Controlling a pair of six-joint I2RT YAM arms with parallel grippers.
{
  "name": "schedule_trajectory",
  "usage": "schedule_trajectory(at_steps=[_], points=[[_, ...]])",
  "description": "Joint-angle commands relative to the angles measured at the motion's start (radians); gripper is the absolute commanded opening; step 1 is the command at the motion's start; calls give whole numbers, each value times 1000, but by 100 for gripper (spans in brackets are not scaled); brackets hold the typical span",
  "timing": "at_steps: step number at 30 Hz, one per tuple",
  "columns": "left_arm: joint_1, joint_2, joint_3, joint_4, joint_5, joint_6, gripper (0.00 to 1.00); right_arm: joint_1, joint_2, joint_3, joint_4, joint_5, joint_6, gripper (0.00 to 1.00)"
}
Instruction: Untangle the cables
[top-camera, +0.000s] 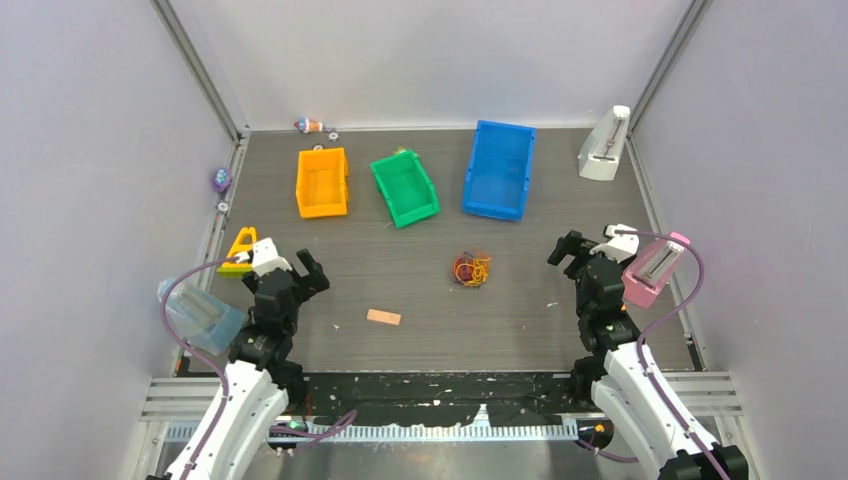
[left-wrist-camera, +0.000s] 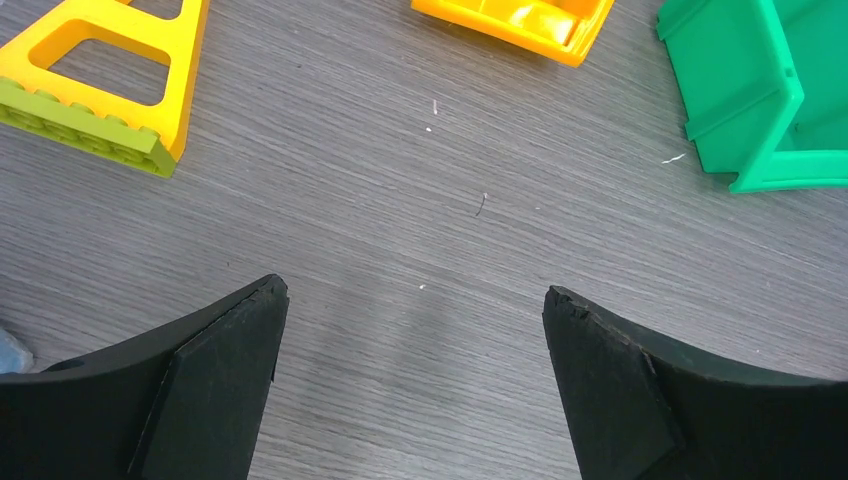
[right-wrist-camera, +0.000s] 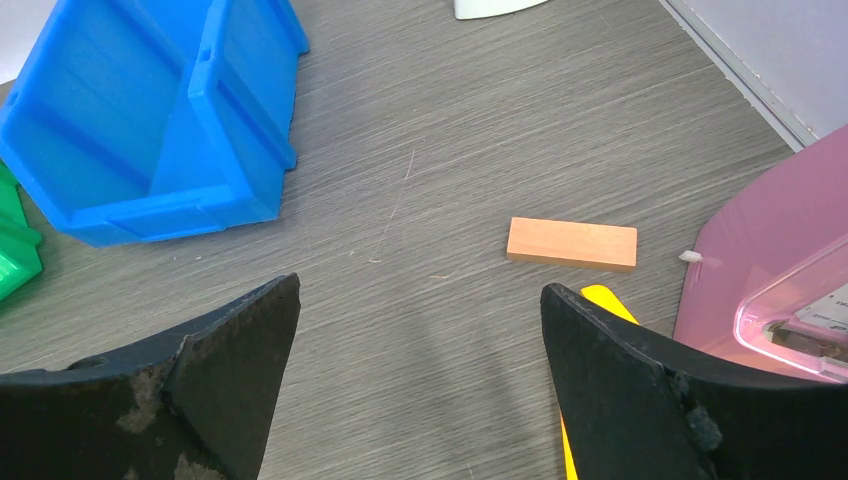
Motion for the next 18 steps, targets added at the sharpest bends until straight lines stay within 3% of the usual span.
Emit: schedule_trajectory(at_steps=[1, 5, 9, 14, 18], points=[[1, -13, -7, 32, -20, 3, 99, -1, -11, 1, 26, 4, 9, 95], [1, -24, -9, 27, -21, -1, 99, -2, -21, 0, 13, 38, 26, 95], [1, -35, -20, 59, 53, 27, 99, -5, -19, 19, -102, 120, 169, 95], [-3, 8, 3, 101, 330, 58, 98, -5, 29, 128, -190, -214, 94, 100], [-69, 79, 37, 100, 444, 65, 97, -5, 80, 177, -202, -492, 44, 95]])
